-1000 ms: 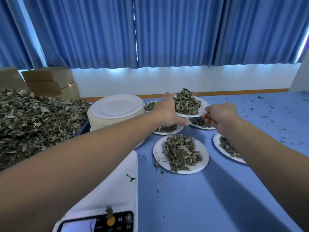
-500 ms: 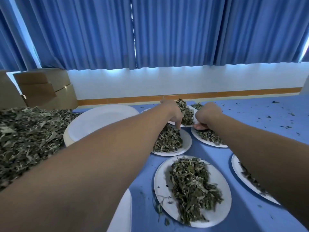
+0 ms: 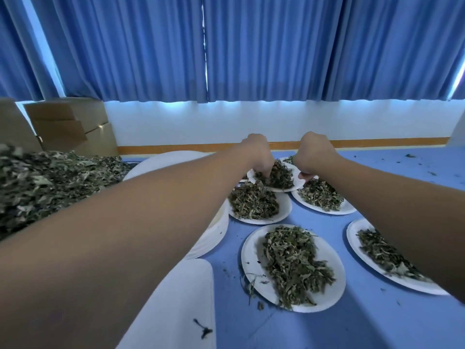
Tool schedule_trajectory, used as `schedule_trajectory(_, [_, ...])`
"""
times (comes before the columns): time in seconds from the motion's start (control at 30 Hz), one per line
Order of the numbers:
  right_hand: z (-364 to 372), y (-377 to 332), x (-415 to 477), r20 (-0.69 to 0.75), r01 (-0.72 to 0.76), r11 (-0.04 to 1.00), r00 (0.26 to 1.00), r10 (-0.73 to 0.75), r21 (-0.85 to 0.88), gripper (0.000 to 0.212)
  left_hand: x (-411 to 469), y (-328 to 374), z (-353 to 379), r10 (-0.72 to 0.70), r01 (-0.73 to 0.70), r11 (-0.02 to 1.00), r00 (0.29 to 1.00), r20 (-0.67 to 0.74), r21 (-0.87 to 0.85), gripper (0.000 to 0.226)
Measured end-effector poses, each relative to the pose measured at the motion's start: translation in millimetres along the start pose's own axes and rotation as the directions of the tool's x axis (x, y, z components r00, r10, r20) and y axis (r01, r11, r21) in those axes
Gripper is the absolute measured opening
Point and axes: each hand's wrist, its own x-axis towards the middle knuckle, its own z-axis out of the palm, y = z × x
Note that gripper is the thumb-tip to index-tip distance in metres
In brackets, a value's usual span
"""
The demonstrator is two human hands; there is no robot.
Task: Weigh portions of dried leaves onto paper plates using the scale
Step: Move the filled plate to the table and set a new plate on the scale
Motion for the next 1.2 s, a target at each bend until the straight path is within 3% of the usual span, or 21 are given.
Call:
schedule_trajectory(0.07, [-8,-13,-11,-0.029,0.050,0.999,0.998,-0.049,0.014,0.030,-15,-6,-11,0.063,-0.065,0.998,0.994,-0.089,-0.020,0.033])
schedule_trajectory(0.17, [-21,-42,-42,-0.036,0.234,0.972,0.972,-0.233,0.032,0.022,-43,-23,-31,0.143,-0.139,0.989,0.985,-0.092,0.052,0.044])
schedule_trajectory(0.33, [-27,-88,-98,-0.008,0.543,0.834,0.839,-0.545,0.097,0.015,-106,-63,-53,0.182,-0.175,0.979,0.981,-0.064,0.108,0.030])
schedule_trajectory(0.47, [-17,-118,-137,0.107,0.674,0.739,0.733,-0.672,0.020,0.018,-155,-100,-64,0.198,-0.196,0.979,0.980,-0.029,0.061,0.028])
schedule_trajectory(0.7, [-11,-129,-164,0.185,0.768,0.640,0.631,-0.753,-0.016,0.019,-203,-153,-73,0.306,-0.304,0.950,0.951,-0.037,0.067,0.021])
schedule_trajectory(0.9, [-14,-132,-166,0.230,0.777,0.603,0.629,-0.742,-0.179,0.021,-205,-167,-70,0.344,-0.340,0.939,0.933,-0.104,0.057,0.021])
schedule_trajectory(1.2, [-16,-135,-167,0.300,0.817,0.478,0.567,-0.767,-0.323,0.026,-197,-173,-65,0.382,-0.380,0.924,0.907,-0.178,0.046,0.014])
